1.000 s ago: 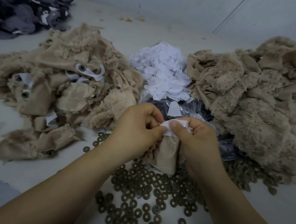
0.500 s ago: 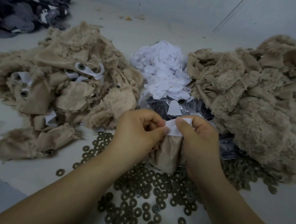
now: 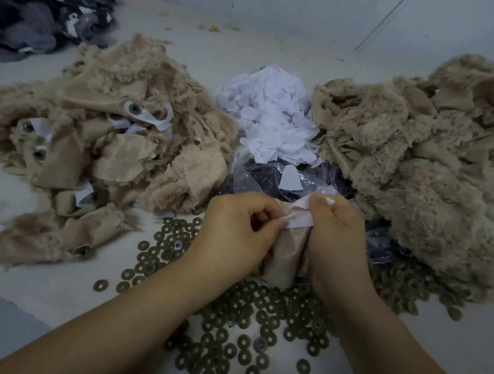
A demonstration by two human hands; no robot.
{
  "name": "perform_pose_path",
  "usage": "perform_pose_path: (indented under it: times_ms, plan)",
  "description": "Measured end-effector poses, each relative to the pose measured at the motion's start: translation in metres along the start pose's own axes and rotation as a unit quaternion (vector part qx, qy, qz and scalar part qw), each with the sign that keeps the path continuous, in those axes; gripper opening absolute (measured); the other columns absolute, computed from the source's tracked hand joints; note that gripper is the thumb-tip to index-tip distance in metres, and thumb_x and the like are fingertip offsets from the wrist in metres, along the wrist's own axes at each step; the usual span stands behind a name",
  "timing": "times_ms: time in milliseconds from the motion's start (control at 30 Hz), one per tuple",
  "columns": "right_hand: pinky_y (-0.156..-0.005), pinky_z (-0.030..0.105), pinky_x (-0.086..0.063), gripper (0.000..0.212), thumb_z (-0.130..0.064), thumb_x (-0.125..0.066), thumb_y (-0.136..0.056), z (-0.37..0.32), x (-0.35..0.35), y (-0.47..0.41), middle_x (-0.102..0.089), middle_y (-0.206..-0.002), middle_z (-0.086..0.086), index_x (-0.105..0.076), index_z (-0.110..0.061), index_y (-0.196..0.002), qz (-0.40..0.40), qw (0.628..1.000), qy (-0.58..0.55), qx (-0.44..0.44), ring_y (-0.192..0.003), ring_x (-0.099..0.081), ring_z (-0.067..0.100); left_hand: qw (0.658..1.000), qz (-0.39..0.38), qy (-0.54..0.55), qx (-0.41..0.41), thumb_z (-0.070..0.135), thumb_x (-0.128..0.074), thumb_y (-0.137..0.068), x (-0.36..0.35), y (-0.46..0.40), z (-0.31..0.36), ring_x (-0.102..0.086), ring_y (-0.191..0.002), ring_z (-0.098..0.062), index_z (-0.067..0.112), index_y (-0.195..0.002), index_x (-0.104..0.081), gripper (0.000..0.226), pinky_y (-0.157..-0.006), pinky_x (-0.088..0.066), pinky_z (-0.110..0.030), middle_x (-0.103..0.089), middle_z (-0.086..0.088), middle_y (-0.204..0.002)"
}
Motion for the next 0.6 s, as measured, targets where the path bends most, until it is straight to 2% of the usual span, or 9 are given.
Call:
perform_pose_path:
  times_ms: [100,133,200,267,333,467,600]
  plan:
    - [-0.075,0.055,-0.056,0.044,-0.033,-0.05,-0.103,0.002,-0.002,0.002,-0.064,-0.093,0.035,-0.058,0.009,-0.094,-0.019,0.999,-0.029,-0.026,-0.077,-0.062,0.031,0.999,-0.009,0.028,0.035,0.009,-0.078,-0.081,0.0,-0.002,-0.004,-0.061,-0.051,-0.005,0.023,-0.069,-0.071,0.02,-0.052,-0.051,-0.019,-0.066,0.007,-0.06]
    - [-0.074,0.054,-0.057,0.048,-0.04,-0.056,-0.099,0.0,-0.004,0.003,-0.066,-0.093,0.033,-0.06,0.007,-0.096,-0.039,0.999,-0.027,-0.021,-0.078,-0.065,0.031,0.998,-0.008,0.045,0.052,0.009,-0.078,-0.081,0.0,-0.003,-0.006,-0.061,-0.049,-0.008,0.023,-0.069,-0.071,0.02,-0.05,-0.053,-0.023,-0.066,0.006,-0.058]
    - [-0.069,0.042,-0.06,0.054,-0.05,-0.07,-0.081,-0.007,-0.011,0.005,-0.072,-0.089,0.021,-0.066,0.001,-0.1,-0.091,0.996,-0.021,0.004,-0.082,-0.072,0.027,0.992,-0.005,0.085,0.093,0.008,-0.077,-0.082,0.002,-0.006,-0.01,-0.059,-0.043,-0.012,0.019,-0.067,-0.071,0.02,-0.045,-0.052,-0.026,-0.065,0.001,-0.054]
    - [-0.069,0.03,-0.059,0.048,-0.038,-0.079,-0.072,-0.011,-0.015,0.006,-0.076,-0.091,0.011,-0.068,-0.003,-0.102,-0.123,0.992,-0.026,0.024,-0.085,-0.074,0.023,0.984,-0.009,0.125,0.127,0.006,-0.075,-0.083,0.004,-0.009,-0.013,-0.058,-0.041,-0.014,0.013,-0.067,-0.071,0.018,-0.041,-0.05,-0.026,-0.064,-0.005,-0.052]
    - [-0.065,0.024,-0.058,0.032,-0.021,-0.081,-0.076,-0.011,-0.014,0.005,-0.077,-0.089,0.007,-0.069,-0.005,-0.101,-0.126,0.991,-0.034,0.024,-0.082,-0.075,0.019,0.974,-0.022,0.166,0.154,0.002,-0.074,-0.083,0.005,-0.01,-0.015,-0.056,-0.039,-0.016,0.008,-0.069,-0.071,0.016,-0.039,-0.048,-0.026,-0.064,-0.013,-0.053]
    - [-0.066,0.029,-0.059,0.019,-0.01,-0.076,-0.082,-0.006,-0.015,0.005,-0.077,-0.088,0.01,-0.069,-0.002,-0.098,-0.136,0.987,-0.079,-0.008,-0.079,-0.075,0.023,0.941,-0.051,0.258,0.214,-0.004,-0.072,-0.082,0.001,-0.01,-0.018,-0.053,-0.039,-0.019,-0.001,-0.073,-0.071,0.01,-0.038,-0.045,-0.025,-0.061,-0.015,-0.053]
    - [-0.062,0.028,-0.058,0.014,-0.005,-0.076,-0.082,-0.004,-0.014,0.007,-0.077,-0.085,0.01,-0.067,-0.003,-0.093,-0.121,0.989,-0.086,-0.011,-0.075,-0.075,0.022,0.918,-0.061,0.293,0.261,-0.006,-0.068,-0.084,-0.002,-0.008,-0.024,-0.052,-0.04,-0.019,0.003,-0.067,-0.071,0.02,-0.038,-0.043,-0.024,-0.059,-0.012,-0.053]
Point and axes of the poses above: each hand's wrist, its own y-axis away from the middle knuckle, its own x-axis out of the back of the hand, z = x × y, the point moved 7 cm from there along -y, towards the middle knuckle
